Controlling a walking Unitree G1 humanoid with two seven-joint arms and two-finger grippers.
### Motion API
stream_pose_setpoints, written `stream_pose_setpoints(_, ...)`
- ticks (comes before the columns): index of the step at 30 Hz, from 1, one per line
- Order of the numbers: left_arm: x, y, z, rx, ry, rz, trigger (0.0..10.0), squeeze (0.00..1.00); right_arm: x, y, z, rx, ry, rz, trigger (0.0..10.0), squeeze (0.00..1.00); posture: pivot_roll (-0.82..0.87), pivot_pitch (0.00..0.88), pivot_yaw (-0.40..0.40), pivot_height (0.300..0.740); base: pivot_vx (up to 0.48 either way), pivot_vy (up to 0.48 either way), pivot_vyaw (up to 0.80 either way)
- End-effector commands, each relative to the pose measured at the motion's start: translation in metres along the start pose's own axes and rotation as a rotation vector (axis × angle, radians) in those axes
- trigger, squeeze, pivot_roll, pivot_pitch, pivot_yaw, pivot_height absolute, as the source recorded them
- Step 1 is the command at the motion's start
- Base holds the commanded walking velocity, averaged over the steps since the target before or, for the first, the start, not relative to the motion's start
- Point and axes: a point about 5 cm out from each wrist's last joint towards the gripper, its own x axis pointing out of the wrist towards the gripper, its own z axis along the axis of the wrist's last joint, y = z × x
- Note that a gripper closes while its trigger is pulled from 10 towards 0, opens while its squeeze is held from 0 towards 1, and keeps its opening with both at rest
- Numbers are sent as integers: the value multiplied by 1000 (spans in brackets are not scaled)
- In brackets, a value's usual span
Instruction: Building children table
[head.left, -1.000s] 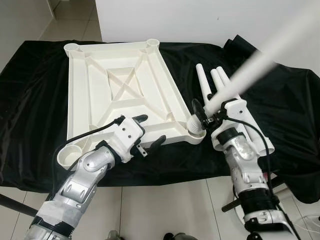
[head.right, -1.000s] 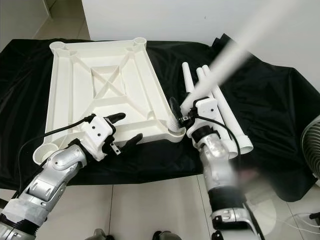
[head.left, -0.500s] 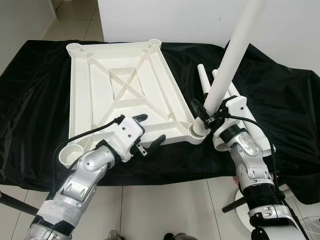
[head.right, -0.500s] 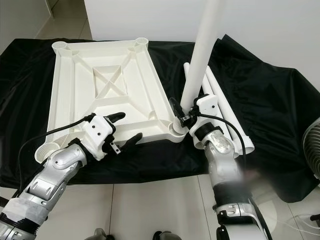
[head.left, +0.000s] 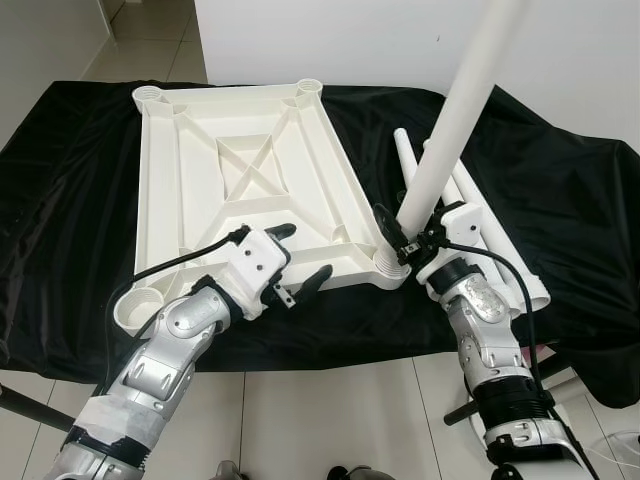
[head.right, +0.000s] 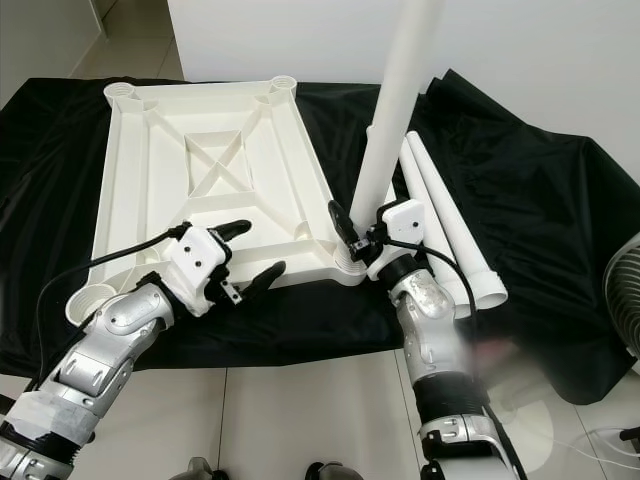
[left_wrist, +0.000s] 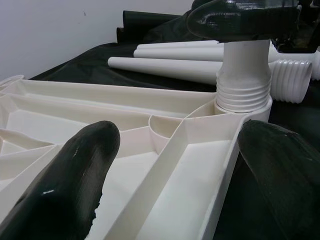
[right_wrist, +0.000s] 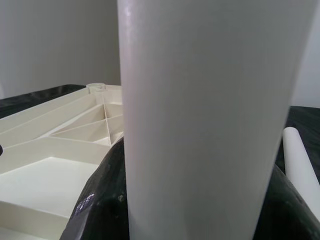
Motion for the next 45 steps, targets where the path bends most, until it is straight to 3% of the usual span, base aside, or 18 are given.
stream_pose_setpoints(1, -2, -4, -4, -5, 17, -74, 10000, 0, -5, 6, -14, 35, 48, -3, 10000, 0, 40, 98, -21, 740, 0, 0, 0)
stream_pose_setpoints(13, -3, -3, -3, -4, 20, -72, 10000, 0, -16, 1, -32, 20, 170, -71, 10000, 0, 39, 99, -20, 740, 0, 0, 0)
stream_pose_setpoints(19, -2, -6, -3, -3, 17, -85, 10000, 0, -11, 6, -43, 53, 252, -140, 10000, 0, 40, 92, -21, 740, 0, 0, 0)
stream_pose_setpoints(31, -3, -7, -4, -1, 19, -87, 10000, 0, -3, 18, -45, 73, 274, -241, 10000, 0, 49, 80, -31, 740, 0, 0, 0)
stream_pose_setpoints(37, -4, -7, -5, -1, 22, -84, 10000, 0, -6, 24, -49, 99, 297, -419, 10000, 0, 51, 70, -39, 740, 0, 0, 0)
stream_pose_setpoints(42, -3, -8, -5, 0, 19, -85, 10000, 0, -14, 22, -44, 133, 277, -741, 10000, 0, 51, 63, -45, 740, 0, 0, 0)
stream_pose_setpoints(45, -3, -8, -5, 0, 19, -85, 10000, 0, -15, 22, -43, 139, 275, -770, 10000, 0, 52, 63, -46, 740, 0, 0, 0)
